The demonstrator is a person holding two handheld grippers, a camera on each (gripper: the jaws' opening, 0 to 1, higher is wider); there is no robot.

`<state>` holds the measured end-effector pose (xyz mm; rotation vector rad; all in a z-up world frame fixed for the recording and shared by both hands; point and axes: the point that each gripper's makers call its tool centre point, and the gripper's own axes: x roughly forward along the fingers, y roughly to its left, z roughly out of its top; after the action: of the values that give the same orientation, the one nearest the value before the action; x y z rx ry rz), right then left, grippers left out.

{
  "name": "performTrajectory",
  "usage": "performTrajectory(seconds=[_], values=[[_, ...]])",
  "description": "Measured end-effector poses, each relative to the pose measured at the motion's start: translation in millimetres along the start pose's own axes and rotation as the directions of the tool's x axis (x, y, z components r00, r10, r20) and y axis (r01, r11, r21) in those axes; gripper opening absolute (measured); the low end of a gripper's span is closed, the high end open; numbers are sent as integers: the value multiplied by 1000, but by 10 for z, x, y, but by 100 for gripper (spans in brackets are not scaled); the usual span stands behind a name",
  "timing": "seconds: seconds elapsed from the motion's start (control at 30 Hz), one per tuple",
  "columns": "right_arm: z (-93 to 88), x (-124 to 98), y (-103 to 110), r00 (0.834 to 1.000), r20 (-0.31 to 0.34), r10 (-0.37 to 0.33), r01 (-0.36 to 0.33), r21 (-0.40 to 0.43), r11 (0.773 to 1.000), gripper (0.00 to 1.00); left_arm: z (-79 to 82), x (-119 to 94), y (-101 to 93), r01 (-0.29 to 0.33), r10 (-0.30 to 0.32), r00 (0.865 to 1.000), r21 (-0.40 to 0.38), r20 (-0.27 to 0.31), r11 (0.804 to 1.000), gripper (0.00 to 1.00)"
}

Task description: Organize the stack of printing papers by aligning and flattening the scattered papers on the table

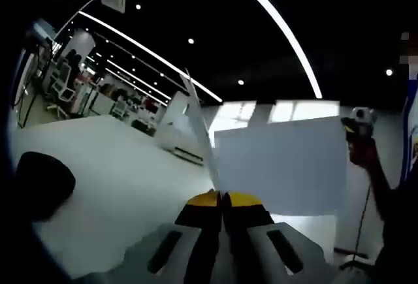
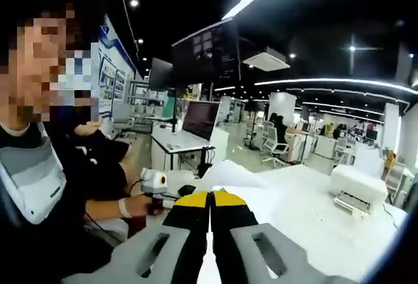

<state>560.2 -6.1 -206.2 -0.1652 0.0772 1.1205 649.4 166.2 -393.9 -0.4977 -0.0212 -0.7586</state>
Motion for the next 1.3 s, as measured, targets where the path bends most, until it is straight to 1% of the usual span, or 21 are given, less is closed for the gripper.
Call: performTrajectory(seconds=[0.1, 0.13, 0.27, 0.33, 0.43, 0.5, 0.63, 0.7, 0.77, 0.87, 0.93, 1.0, 1.07, 1.17, 1.3], values=[[123, -94, 25, 999, 33, 19, -20, 30, 999, 0, -4, 2, -2, -1, 1, 1000, 1, -2, 1000, 7], [137, -102, 31, 999, 37, 22, -23, 32, 999, 0, -6, 2, -2, -2, 2, 1000, 2, -3, 1000, 7], [298, -137, 66, 996, 78, 39, -43, 39, 998, 0, -12, 7, 9, -3, 3, 1000, 3, -7, 1000, 7], [380, -106, 67, 994, 101, 41, -44, 27, 999, 0, -13, 7, 11, -4, 4, 1000, 5, -8, 1000, 7], [570, -22, 84, 986, 155, 59, -60, 0, 998, 0, -16, 9, 13, -6, 6, 1000, 5, -10, 1000, 7], [668, 45, 73, 982, 177, 66, -65, -13, 998, 0, -19, 9, 17, -7, 8, 1000, 5, -12, 1000, 7], [930, 128, 72, 961, 264, 87, -87, -12, 996, 0, -21, 11, 24, -9, 10, 1000, 4, -13, 1000, 7], [1113, 122, 140, 937, 330, 112, -110, -23, 994, 0, -22, 12, 26, -10, 10, 1000, 4, -14, 1000, 7], [1237, 108, 175, 921, 369, 124, -121, -31, 992, 0, -26, 14, 29, -10, 10, 1000, 4, -17, 1000, 7], [1445, 81, 226, 889, 437, 138, -129, -51, 990, 0, -32, 18, 26, -9, 9, 1000, 7, -20, 1000, 7], [1490, 105, 234, 881, 450, 144, -134, -54, 990, 0, -33, 18, 25, -9, 9, 1000, 6, -20, 1000, 7], [1518, 133, 216, 868, 475, 145, -139, -48, 989, 0, -34, 19, 23, -9, 9, 1000, 7, -20, 1000, 7], [1492, 167, 163, 864, 485, 134, -133, -37, 990, 0, -34, 19, 16, -9, 9, 1000, 6, -20, 1000, 7], [1384, 186, 59, 865, 491, 105, -120, -2, 993, 0, -33, 16, 10, -8, 8, 1000, 3, -18, 1000, 7], [1131, 202, -62, 878, 475, 52, -86, 50, 995, 0, -34, 18, 10, -7, 7, 1000, 1, -18, 1000, 7]])
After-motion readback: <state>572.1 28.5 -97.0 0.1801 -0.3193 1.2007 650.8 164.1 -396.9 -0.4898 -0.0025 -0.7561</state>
